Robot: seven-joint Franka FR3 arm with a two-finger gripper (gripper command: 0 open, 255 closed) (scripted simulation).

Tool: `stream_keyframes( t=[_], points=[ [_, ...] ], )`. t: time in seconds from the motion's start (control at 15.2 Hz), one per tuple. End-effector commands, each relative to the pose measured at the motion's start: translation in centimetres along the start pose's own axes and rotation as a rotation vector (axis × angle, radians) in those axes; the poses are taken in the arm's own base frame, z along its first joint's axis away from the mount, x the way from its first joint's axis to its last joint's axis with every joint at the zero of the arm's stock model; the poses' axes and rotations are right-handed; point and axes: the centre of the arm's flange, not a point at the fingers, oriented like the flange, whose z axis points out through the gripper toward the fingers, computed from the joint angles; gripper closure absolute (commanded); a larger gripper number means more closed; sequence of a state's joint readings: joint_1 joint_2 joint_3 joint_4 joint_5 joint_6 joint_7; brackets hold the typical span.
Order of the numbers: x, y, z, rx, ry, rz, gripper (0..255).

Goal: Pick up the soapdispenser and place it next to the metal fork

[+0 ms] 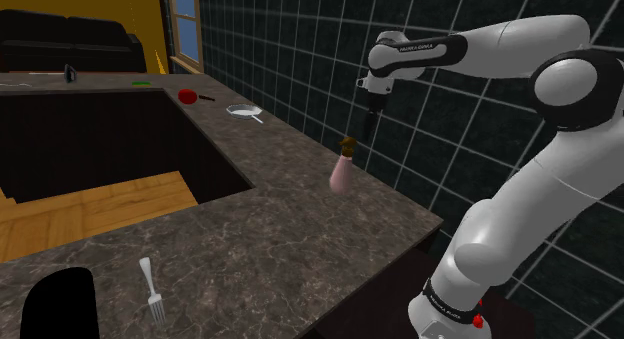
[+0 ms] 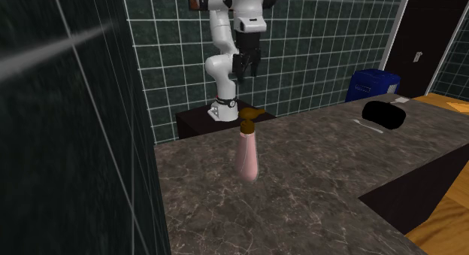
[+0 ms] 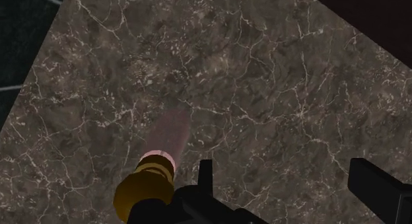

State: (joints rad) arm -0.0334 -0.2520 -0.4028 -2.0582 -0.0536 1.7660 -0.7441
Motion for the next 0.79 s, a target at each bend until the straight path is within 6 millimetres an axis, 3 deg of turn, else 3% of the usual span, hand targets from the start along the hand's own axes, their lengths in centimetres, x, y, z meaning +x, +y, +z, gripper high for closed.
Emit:
stream_keyframes(
  t=[0.0, 0.46, 0.73],
  points=[
    [1.0, 2.9, 0.6, 0.018, 0.009, -0.016, 0],
    [4.2, 12.2, 2.8, 0.085, 0.041, -0.066, 0],
    [4.5, 12.7, 4.5, 0.091, 0.043, -0.07, 0]
  ],
)
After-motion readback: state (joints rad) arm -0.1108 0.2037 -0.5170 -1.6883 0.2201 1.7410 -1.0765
